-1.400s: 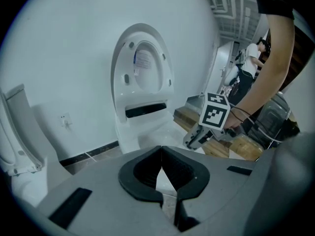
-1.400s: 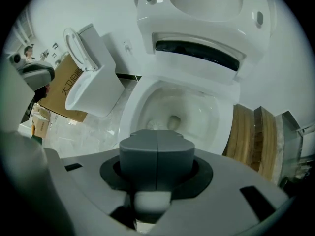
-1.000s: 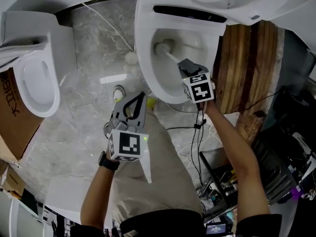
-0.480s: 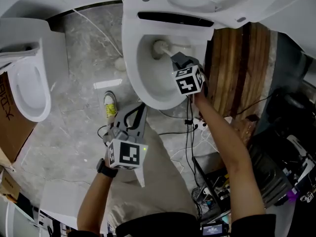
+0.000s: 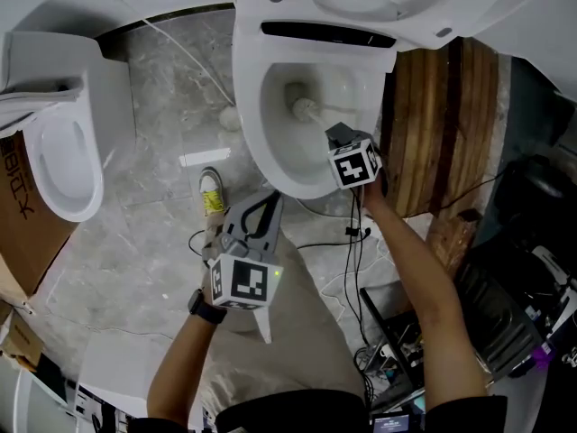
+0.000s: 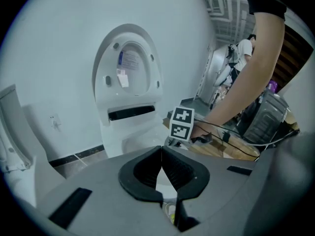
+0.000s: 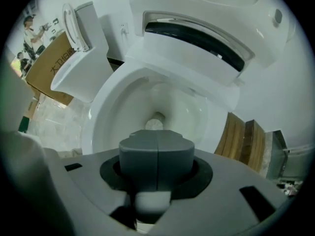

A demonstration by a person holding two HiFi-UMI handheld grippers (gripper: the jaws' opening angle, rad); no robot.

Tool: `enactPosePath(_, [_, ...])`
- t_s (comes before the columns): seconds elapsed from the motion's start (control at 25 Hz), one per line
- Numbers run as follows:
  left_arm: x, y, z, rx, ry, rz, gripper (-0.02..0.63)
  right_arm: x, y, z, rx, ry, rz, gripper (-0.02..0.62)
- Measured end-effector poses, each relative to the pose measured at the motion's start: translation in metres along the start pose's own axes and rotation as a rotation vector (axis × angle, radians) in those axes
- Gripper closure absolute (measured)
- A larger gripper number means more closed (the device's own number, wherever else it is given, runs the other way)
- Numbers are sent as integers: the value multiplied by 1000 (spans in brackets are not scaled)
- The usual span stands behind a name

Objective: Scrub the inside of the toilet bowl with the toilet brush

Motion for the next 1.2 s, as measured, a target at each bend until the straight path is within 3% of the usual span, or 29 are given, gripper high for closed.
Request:
enactPosePath(0.24, [-11, 12, -24, -36, 22, 16, 588, 42, 19, 8, 44, -13, -45, 437])
enactPosePath(0.44, [-16, 31, -41, -42, 28, 38, 588, 81, 10, 27, -32, 1, -100, 437])
enactPosePath(0.6, [-24, 36, -50, -54, 32, 46, 588, 77, 11, 32, -63, -16, -142, 437])
enactPosePath(0.84, [-66, 35, -27, -71, 20, 63, 588, 13, 32, 15, 47, 2, -71, 437])
enactPosePath(1.08, [-137, 11, 39, 55, -6, 49, 588, -75, 65, -33, 226, 91, 49, 437])
enactPosePath(1.16, [-165, 1, 60, 99, -14, 22, 588, -116, 86, -59, 325, 153, 58, 437])
enactPosePath(1.2, [-179, -3, 72, 136, -25, 12, 588, -135, 98, -59, 393, 125, 81, 437])
Point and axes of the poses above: the fingertips, and each gripper's own axes: x forward along the fingers, y to its left, z out of its top, the point moved 1 cm from there along -x, backward along the fingers, and after that the axes turned 11 degrees about -x, right-handed, at the moved point
